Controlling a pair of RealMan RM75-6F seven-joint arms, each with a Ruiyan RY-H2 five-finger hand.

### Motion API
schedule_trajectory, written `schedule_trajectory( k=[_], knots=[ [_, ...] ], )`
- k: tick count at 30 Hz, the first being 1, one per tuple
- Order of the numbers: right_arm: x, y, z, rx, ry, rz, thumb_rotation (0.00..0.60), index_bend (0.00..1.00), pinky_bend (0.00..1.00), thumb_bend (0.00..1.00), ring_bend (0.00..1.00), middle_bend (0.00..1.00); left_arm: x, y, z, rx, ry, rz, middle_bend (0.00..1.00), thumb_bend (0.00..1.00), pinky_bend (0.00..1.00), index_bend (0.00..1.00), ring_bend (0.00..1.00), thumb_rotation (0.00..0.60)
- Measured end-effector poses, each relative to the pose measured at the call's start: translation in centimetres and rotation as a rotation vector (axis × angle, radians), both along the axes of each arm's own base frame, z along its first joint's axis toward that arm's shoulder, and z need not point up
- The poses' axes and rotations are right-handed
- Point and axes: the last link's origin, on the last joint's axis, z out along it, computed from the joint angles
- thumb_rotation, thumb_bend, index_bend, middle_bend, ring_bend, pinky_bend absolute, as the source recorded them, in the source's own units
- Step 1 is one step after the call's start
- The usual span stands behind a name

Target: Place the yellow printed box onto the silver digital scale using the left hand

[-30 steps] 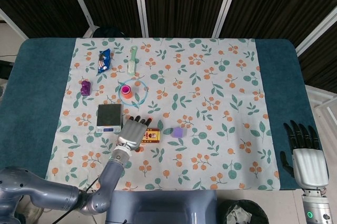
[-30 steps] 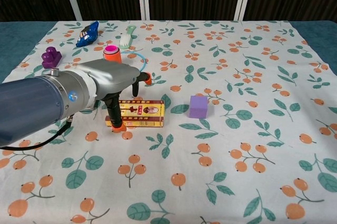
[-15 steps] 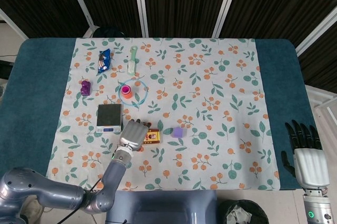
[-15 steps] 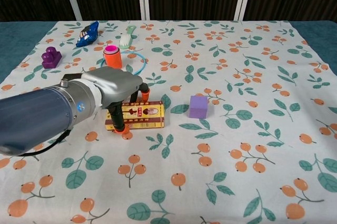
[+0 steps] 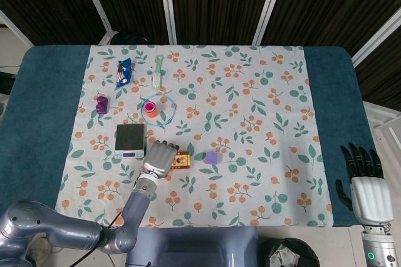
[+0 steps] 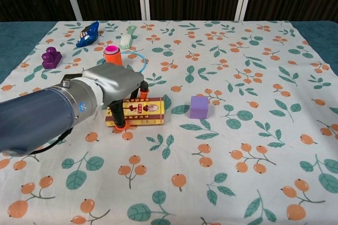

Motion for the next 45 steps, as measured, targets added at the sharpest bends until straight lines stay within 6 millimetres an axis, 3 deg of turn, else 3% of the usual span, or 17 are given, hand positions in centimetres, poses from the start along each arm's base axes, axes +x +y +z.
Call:
schedule_trajectory(
  k=[4,10,18,24,35,45],
  knots=[
    [0.0,0.0,-0.1,0.002,0.001,0.000,0.600,0.03,0.01,0.51,0.06,0.07,0.5,0.0,0.9,0.015,-0.020,-0.018,0.50,0.34,0.44,0.41,0.33,0.600],
    [0.0,0.0,-0.1,0.004,0.002,0.000,0.600,0.03,0.01,0.51,0.06,0.07,0.5,0.6,3.9,0.057,-0.032,-0.056,0.50,0.34,0.44,0.41,0.33,0.600],
    [0.2,0.0,-0.4,0.013,0.002,0.003,0.600,0.03,0.01,0.51,0.06,0.07,-2.9,2.5,9.4,0.118,0.020,-0.050,0.50,0.34,0.44,0.41,0.33,0.600],
    [0.4,0.0,-0.8,0.025,0.009,0.004,0.600,0.03,0.01,0.51,0.06,0.07,-6.2,3.9,11.8,0.115,0.016,0.010,0.50,0.34,0.44,0.40,0.33,0.600],
    [0.4,-0.2,-1.3,0.033,0.019,-0.004,0.600,0.03,0.01,0.51,0.06,0.07,-10.7,6.5,11.8,0.091,0.054,0.088,0.50,0.34,0.44,0.40,0.33,0.600],
    [0.3,-0.2,-1.1,0.027,0.018,-0.007,0.600,0.03,0.01,0.51,0.06,0.07,-11.0,6.7,9.1,0.043,0.076,0.045,0.44,0.33,0.42,0.36,0.30,0.600]
  ],
)
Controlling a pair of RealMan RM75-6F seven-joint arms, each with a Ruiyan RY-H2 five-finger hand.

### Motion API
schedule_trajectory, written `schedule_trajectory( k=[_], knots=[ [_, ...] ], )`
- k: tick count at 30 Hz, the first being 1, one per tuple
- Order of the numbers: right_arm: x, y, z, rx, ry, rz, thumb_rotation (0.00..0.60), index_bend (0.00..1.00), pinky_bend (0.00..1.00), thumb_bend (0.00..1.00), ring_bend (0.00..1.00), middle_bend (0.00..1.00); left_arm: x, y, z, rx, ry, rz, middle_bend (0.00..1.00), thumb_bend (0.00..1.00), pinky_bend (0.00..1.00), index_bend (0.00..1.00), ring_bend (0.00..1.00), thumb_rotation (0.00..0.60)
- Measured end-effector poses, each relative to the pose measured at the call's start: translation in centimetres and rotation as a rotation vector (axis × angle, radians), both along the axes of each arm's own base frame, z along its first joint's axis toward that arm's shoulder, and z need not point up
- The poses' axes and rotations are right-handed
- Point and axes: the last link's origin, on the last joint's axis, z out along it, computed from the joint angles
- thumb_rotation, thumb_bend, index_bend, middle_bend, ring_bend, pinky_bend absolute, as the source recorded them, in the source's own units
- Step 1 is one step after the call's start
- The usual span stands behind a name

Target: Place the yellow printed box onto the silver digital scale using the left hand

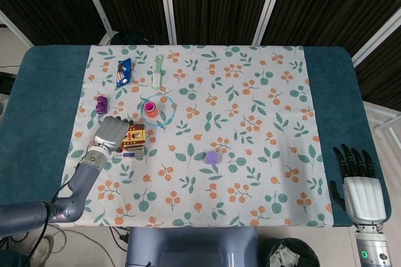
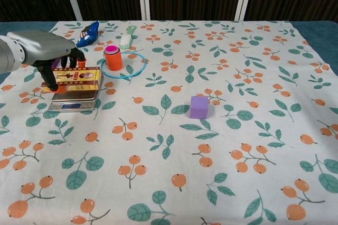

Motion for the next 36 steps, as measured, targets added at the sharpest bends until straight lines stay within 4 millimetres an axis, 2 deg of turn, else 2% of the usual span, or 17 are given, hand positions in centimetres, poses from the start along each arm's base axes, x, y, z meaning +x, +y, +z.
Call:
schedule_trajectory(
  k=[5,13,16,20,26,31,36],
  knots=[
    [0.0,0.0,0.2,-0.004,-0.004,0.000,0.600,0.03,0.01,0.51,0.06,0.07,-0.1,-0.1,-0.6,0.005,0.032,-0.012,0.42,0.32,0.42,0.34,0.29,0.600],
    [0.0,0.0,0.2,-0.001,-0.005,0.002,0.600,0.03,0.01,0.51,0.06,0.07,0.2,0.0,-0.6,0.046,0.069,-0.029,0.42,0.31,0.41,0.34,0.29,0.600],
    [0.0,0.0,0.1,0.000,-0.004,0.003,0.600,0.03,0.01,0.51,0.06,0.07,0.1,0.0,-0.6,0.049,0.078,-0.026,0.39,0.24,0.38,0.32,0.26,0.600],
    [0.0,0.0,0.1,0.003,-0.006,0.003,0.600,0.03,0.01,0.51,0.06,0.07,-0.1,-0.1,-0.7,0.032,0.091,-0.015,0.28,0.13,0.30,0.24,0.18,0.600],
    [0.0,0.0,0.0,0.004,-0.003,0.003,0.600,0.03,0.01,0.51,0.06,0.07,-0.2,-0.2,-0.4,0.013,0.136,-0.011,0.16,0.12,0.21,0.16,0.07,0.600],
    [0.1,0.0,0.0,0.003,-0.005,0.004,0.600,0.03,0.01,0.51,0.06,0.07,0.2,-0.3,0.1,0.022,0.141,0.004,0.14,0.12,0.19,0.15,0.05,0.600],
    [0.0,0.0,0.0,0.002,-0.005,0.004,0.600,0.03,0.01,0.51,0.06,0.07,1.5,-0.2,1.1,0.058,0.096,-0.019,0.14,0.12,0.20,0.14,0.05,0.600]
  ],
)
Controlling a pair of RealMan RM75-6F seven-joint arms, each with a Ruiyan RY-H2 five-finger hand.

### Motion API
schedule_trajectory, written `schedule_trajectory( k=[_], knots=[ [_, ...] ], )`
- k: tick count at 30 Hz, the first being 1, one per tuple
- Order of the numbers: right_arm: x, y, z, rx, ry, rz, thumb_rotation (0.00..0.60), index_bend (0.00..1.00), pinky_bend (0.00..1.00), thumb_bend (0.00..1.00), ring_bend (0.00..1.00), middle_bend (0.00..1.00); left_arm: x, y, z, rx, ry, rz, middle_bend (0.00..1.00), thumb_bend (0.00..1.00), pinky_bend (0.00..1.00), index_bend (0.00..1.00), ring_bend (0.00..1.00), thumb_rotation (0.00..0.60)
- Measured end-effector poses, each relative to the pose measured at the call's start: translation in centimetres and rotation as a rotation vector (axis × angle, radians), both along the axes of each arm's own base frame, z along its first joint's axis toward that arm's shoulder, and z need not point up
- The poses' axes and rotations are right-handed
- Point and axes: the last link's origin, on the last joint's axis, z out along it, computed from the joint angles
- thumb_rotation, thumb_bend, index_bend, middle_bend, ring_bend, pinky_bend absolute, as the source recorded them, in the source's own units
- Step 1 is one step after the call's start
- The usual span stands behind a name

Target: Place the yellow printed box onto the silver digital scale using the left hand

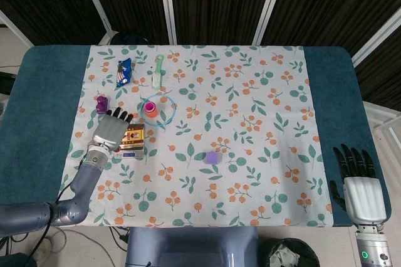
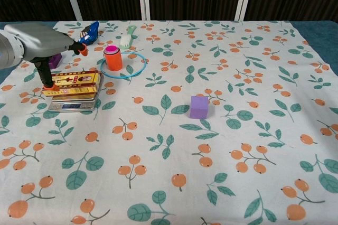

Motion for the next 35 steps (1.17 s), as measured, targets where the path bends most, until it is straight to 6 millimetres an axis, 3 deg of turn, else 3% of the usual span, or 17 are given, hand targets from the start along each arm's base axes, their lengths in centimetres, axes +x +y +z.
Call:
schedule_trajectory(
  k=[8,13,17,23,30,35],
  knots=[
    [-0.1,0.0,0.0,0.001,0.001,-0.003,0.600,0.03,0.01,0.51,0.06,0.07,2.8,-1.5,3.5,0.081,-0.177,-0.106,0.14,0.12,0.20,0.12,0.05,0.600],
    [-0.1,0.0,0.1,-0.003,0.000,0.000,0.600,0.03,0.01,0.51,0.06,0.07,2.4,-3.9,6.9,0.147,-0.285,-0.162,0.12,0.12,0.19,0.10,0.05,0.600],
    [0.0,0.0,0.2,-0.010,-0.007,0.007,0.600,0.03,0.01,0.51,0.06,0.07,-0.6,-7.2,10.0,0.211,-0.318,-0.141,0.09,0.12,0.15,0.10,0.03,0.600],
    [0.0,-0.1,0.3,-0.025,-0.016,0.026,0.600,0.03,0.01,0.51,0.06,0.07,-4.8,-11.2,12.5,0.292,-0.426,-0.084,0.06,0.12,0.14,0.10,0.01,0.600],
    [-0.1,-0.1,0.4,-0.034,-0.020,0.031,0.600,0.03,0.01,0.51,0.06,0.07,-9.7,-13.9,14.0,0.361,-0.530,-0.055,0.03,0.11,0.11,0.09,0.00,0.600],
    [-0.1,0.0,0.7,-0.044,-0.021,0.030,0.600,0.03,0.01,0.51,0.06,0.07,-12.0,-15.2,13.7,0.364,-0.546,-0.034,0.01,0.11,0.09,0.07,0.00,0.600]
  ],
)
